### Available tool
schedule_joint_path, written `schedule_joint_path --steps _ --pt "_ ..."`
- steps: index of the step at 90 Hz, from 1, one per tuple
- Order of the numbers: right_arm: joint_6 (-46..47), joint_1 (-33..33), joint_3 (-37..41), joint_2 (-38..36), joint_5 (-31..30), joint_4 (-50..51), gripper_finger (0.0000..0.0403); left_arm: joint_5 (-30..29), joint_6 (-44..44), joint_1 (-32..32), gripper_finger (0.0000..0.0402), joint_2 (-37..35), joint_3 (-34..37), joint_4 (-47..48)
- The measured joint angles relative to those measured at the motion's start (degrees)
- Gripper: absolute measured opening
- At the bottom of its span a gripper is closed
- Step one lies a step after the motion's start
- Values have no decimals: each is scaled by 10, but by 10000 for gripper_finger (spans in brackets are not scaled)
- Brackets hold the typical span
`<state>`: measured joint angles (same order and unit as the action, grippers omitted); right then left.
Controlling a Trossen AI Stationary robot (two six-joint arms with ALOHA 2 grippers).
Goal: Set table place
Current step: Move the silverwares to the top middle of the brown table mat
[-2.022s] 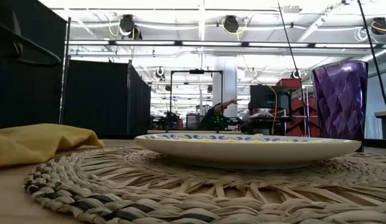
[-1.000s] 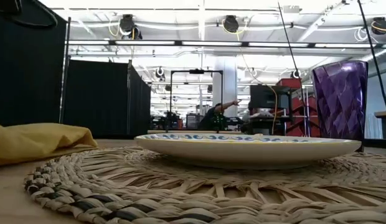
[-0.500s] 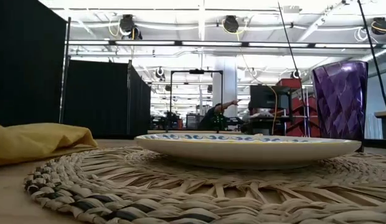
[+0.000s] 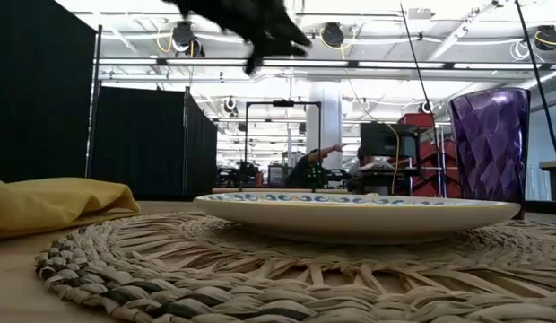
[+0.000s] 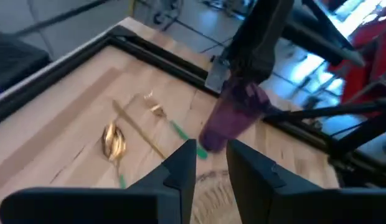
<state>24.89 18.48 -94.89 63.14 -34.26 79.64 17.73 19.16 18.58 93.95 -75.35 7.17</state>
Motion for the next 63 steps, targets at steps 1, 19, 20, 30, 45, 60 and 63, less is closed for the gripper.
schedule_joint_path --steps 1,19,20,30,45,60,63 --pt "7 0 0 -1 -3 4 148 8 0 5 75 8 -6 1" --pt "91 -8 40 -1 -35 53 144 108 -37 42 75 106 -77 30" --pt "91 -11 43 0 -36 53 142 109 -41 43 75 108 -80 31" --pt "78 -70 68 1 -31 50 89 110 -79 44 75 100 -86 30" --pt "-10 -214 96 6 37 -17 7 110 -128 45 75 46 -88 57" --pt "-98 -379 171 26 193 -118 0 106 -212 46 75 -20 -88 119" --pt "-111 -411 191 35 229 -138 0 101 -234 49 75 -33 -88 132"
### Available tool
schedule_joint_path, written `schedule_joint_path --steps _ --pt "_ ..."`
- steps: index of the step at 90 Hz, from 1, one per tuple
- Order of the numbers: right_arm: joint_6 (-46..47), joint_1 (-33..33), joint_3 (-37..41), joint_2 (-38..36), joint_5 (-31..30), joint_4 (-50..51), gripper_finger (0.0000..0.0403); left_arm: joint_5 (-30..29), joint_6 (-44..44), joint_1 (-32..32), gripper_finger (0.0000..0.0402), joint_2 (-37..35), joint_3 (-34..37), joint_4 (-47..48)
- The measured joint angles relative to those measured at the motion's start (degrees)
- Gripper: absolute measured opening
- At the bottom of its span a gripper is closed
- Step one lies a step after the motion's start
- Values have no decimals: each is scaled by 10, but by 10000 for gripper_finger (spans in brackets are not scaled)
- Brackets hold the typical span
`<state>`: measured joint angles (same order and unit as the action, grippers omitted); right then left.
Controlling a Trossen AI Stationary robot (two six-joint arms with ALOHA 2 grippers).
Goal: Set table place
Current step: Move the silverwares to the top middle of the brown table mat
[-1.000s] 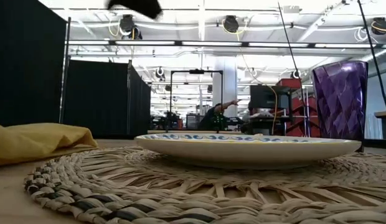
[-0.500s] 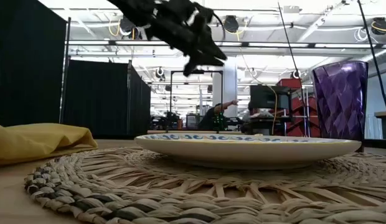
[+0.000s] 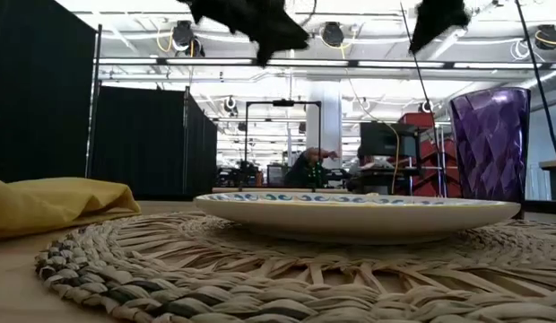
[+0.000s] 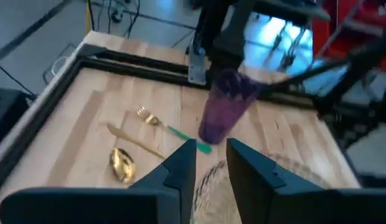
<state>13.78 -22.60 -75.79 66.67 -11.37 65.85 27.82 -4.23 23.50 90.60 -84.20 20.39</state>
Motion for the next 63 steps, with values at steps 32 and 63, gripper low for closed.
schedule_joint_path --steps 32,63 --pt "-40 -166 97 143 134 -91 0 -32 -118 55 75 -96 77 33" --pt "-22 -174 97 238 209 40 0 -2 -158 116 75 -102 136 7"
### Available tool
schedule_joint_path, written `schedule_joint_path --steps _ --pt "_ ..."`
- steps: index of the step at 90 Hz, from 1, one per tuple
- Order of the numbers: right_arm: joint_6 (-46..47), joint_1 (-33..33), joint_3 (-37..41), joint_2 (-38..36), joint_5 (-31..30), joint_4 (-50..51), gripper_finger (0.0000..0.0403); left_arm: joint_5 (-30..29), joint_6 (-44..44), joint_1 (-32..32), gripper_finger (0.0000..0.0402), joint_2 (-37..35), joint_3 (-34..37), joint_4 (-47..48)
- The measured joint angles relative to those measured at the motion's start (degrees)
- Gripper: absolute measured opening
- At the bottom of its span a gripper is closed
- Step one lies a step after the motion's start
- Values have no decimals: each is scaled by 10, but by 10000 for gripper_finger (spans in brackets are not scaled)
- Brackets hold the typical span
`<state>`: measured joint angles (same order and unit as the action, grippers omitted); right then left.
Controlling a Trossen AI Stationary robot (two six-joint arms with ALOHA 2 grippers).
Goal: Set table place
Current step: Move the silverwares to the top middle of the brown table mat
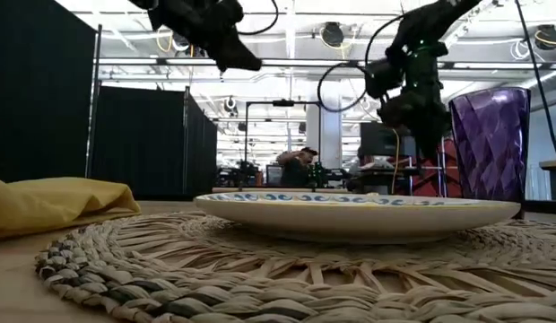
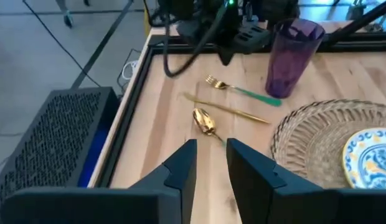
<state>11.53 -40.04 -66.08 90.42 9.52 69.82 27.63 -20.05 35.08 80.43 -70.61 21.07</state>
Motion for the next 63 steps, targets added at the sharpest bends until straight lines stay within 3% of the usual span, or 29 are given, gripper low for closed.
schedule_joint_path --steps 16,32,63 --pt "9 16 10 10 33 0 0 38 0 30 75 -6 0 -1" --pt "15 16 71 11 42 -11 0 57 0 36 75 -7 0 0" --pt "42 16 156 11 41 -124 0 66 0 36 75 -8 0 0"
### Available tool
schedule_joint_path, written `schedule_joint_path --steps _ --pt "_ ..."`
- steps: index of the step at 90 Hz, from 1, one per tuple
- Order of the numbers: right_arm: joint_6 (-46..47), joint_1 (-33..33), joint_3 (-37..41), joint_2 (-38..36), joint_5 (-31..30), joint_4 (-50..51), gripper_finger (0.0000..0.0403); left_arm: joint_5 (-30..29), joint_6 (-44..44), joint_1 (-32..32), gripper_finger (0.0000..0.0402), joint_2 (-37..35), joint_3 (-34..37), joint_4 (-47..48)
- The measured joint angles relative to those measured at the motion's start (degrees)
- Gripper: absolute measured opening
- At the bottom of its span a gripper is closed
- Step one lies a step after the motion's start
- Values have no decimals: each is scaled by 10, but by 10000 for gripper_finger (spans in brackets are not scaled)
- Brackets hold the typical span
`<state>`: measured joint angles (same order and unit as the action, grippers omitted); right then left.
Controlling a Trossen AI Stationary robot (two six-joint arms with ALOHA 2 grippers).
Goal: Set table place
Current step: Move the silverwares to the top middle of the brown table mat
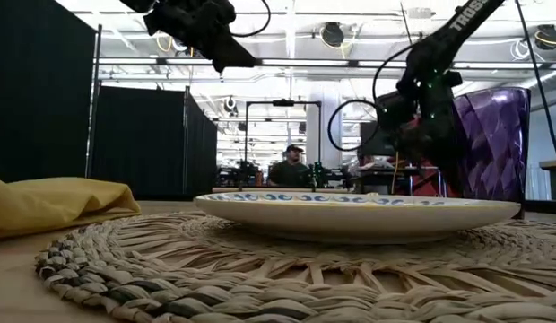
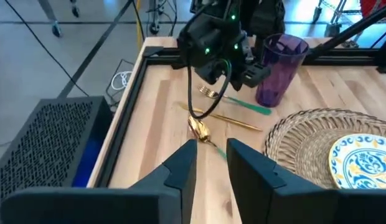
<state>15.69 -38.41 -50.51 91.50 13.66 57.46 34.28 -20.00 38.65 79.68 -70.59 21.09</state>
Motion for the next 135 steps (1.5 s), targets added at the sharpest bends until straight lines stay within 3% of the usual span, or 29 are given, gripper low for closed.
schedule_joint_path --steps 20,74,85,103,135 --pt "-1 0 3 22 0 -53 0 0 2 0 75 0 0 4" --pt "-50 -3 -33 41 -7 16 0 2 1 0 75 0 0 22" --pt "-51 -3 -33 50 -36 28 0 2 1 0 75 0 0 22" --pt "-44 -6 -33 63 -69 4 0 2 1 0 75 0 0 23" --pt "-30 -5 -36 92 -60 -29 0 2 0 0 75 0 0 23"
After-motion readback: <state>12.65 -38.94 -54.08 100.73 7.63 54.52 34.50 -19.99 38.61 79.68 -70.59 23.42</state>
